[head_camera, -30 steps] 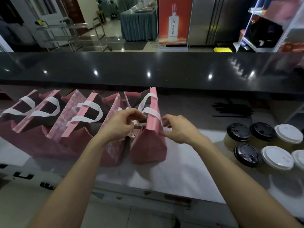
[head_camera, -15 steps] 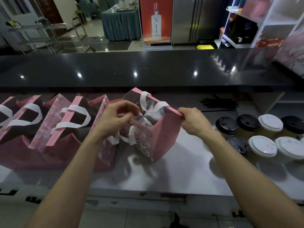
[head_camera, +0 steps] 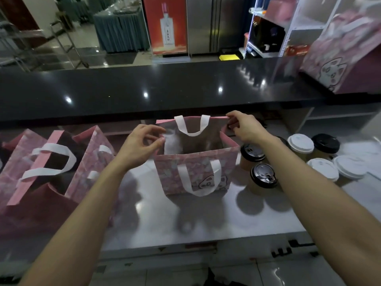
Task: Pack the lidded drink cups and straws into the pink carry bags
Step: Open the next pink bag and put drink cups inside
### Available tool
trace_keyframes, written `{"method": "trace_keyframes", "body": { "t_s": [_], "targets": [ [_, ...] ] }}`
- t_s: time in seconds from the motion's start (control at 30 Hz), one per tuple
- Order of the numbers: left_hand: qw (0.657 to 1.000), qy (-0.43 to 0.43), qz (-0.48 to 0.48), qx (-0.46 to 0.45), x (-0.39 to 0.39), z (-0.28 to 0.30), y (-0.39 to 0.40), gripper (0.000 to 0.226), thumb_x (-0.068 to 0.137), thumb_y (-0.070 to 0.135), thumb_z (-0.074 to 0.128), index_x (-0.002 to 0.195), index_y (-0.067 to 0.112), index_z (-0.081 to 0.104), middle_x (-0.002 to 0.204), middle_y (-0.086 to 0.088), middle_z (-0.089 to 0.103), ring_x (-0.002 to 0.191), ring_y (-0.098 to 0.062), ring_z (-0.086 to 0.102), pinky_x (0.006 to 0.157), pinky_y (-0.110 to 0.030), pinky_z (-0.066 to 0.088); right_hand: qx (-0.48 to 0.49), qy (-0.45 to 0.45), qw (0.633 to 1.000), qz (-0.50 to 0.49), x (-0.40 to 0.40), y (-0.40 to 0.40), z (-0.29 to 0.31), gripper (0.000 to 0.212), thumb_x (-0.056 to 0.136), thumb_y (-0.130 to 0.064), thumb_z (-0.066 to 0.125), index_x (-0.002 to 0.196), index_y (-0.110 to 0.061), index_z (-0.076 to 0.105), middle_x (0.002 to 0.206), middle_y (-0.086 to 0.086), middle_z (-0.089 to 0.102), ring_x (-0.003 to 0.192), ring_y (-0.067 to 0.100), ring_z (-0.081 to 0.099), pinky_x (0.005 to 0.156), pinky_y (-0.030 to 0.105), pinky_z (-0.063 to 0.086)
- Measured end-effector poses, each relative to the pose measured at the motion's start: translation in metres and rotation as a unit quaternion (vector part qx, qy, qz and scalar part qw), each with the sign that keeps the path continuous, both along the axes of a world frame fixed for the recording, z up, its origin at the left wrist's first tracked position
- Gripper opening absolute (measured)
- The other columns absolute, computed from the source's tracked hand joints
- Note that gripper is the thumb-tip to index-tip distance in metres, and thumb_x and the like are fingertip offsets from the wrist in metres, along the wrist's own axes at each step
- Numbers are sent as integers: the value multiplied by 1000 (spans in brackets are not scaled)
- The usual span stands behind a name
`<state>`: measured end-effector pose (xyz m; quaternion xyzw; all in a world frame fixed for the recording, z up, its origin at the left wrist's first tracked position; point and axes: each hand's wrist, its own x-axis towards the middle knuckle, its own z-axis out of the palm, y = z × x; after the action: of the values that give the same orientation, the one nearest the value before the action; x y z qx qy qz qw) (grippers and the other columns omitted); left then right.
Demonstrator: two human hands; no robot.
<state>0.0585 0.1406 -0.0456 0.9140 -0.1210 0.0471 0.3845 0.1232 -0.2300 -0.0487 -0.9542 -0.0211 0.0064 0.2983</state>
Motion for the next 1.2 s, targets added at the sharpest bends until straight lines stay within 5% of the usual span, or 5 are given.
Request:
{"method": "trace_keyframes", "body": {
  "t_s": [0.3, 0.43, 0.7, 0.9, 1.2],
  "targets": [
    [999, -41, 34, 13, 30, -4, -34, 13, 98, 31, 80, 111, 34, 79, 110, 10, 65, 100, -8, 69, 88, -29, 59, -179, 139, 972, 66, -3, -57, -27, 104, 71, -45, 90, 162, -24, 44, 155, 7, 57, 139, 30, 57, 112, 41, 51],
    [997, -31, 55, 33, 34, -4, -41, 14, 97, 35, 81, 111, 35, 79, 111, 11, 68, 104, -12, 69, 94, -40, 61, -260, 190, 941, 105, 6, -62, -48, 102, 58, -51, 97, 145, -21, 53, 136, 8, 57, 127, 33, 59, 102, 46, 56],
    [994, -33, 61, 86, 28, 5, -36, 18, 93, 31, 85, 110, 32, 81, 110, 12, 68, 107, -15, 66, 96, -47, 59, -204, -24, 976, 73, 34, -64, 4, 83, 69, -68, 79, 139, -25, 63, 124, 10, 58, 123, 34, 54, 98, 46, 55],
    [970, -51, 32, 234, 28, 22, -29, 32, 85, 47, 89, 115, 44, 77, 136, 23, 65, 142, -16, 35, 122, -47, 13, -40, -198, 978, 42, 21, -42, 82, 77, 75, -73, 63, 138, -30, 62, 118, 4, 57, 117, 27, 55, 98, 45, 52],
    [950, 51, -116, 285, 45, 31, -11, 139, 61, 70, 95, 171, 44, 15, 180, 20, 7, 165, -9, -23, 133, -52, -16, 88, -64, 978, 181, -12, 21, 105, 78, 71, -80, 67, 134, -34, 66, 120, -17, 68, 109, -2, 64, 88, 23, 54]
  ]
}}
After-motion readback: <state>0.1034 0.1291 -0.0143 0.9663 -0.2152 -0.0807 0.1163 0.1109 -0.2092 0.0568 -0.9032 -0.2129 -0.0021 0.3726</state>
